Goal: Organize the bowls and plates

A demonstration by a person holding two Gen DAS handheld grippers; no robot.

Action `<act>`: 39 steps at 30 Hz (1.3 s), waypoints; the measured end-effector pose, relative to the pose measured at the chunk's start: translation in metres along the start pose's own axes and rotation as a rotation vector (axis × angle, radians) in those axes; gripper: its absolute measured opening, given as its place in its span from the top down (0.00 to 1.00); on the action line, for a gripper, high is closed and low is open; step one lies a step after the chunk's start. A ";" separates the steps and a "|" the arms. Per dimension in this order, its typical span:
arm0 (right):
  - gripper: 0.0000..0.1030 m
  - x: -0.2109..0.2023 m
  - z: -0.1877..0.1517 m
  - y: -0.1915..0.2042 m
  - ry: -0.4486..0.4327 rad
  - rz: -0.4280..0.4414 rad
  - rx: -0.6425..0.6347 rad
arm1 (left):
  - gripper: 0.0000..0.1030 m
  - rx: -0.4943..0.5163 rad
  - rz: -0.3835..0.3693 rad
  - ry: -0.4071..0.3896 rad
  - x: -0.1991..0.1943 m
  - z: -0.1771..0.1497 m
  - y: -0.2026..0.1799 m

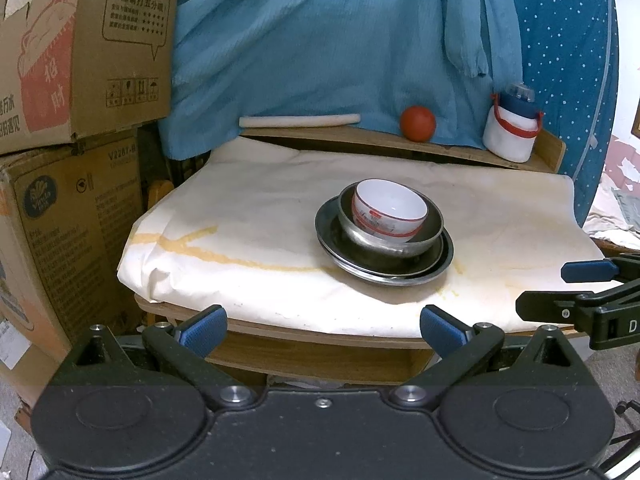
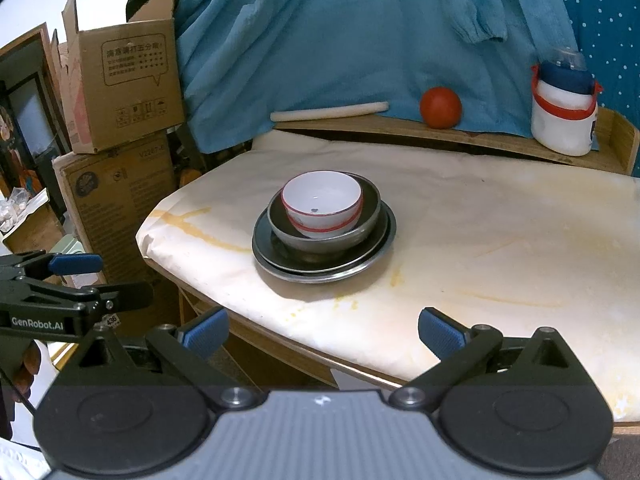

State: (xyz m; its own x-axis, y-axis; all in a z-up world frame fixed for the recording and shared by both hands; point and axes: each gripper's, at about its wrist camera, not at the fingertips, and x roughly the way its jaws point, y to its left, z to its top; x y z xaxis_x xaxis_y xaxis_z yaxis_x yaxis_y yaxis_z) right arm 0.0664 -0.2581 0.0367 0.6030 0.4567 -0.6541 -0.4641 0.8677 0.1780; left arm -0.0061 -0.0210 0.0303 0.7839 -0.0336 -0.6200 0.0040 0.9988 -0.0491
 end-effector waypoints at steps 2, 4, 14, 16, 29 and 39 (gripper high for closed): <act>0.00 0.000 0.000 0.000 0.000 0.000 0.000 | 0.01 0.001 0.001 -0.001 0.000 0.000 0.000; 0.00 0.000 0.000 0.000 0.001 0.001 0.000 | 0.01 0.000 0.001 0.000 0.000 0.000 0.000; 0.00 0.002 0.000 0.001 -0.001 -0.003 -0.002 | 0.01 -0.002 0.000 -0.002 -0.001 -0.001 0.001; 0.00 0.003 0.000 0.002 -0.001 -0.003 -0.002 | 0.01 -0.001 -0.001 -0.001 0.000 0.000 0.002; 0.00 0.004 0.003 0.000 -0.003 -0.008 -0.003 | 0.01 -0.001 -0.006 0.000 0.001 0.002 0.003; 0.00 0.005 0.003 -0.001 -0.001 -0.007 -0.002 | 0.01 -0.001 -0.005 0.001 0.002 0.003 0.003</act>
State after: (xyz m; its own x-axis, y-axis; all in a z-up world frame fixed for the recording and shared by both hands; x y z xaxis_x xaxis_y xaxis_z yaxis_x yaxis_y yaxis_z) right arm 0.0720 -0.2563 0.0359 0.6070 0.4508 -0.6545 -0.4608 0.8706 0.1722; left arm -0.0026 -0.0181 0.0310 0.7829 -0.0386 -0.6209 0.0074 0.9986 -0.0528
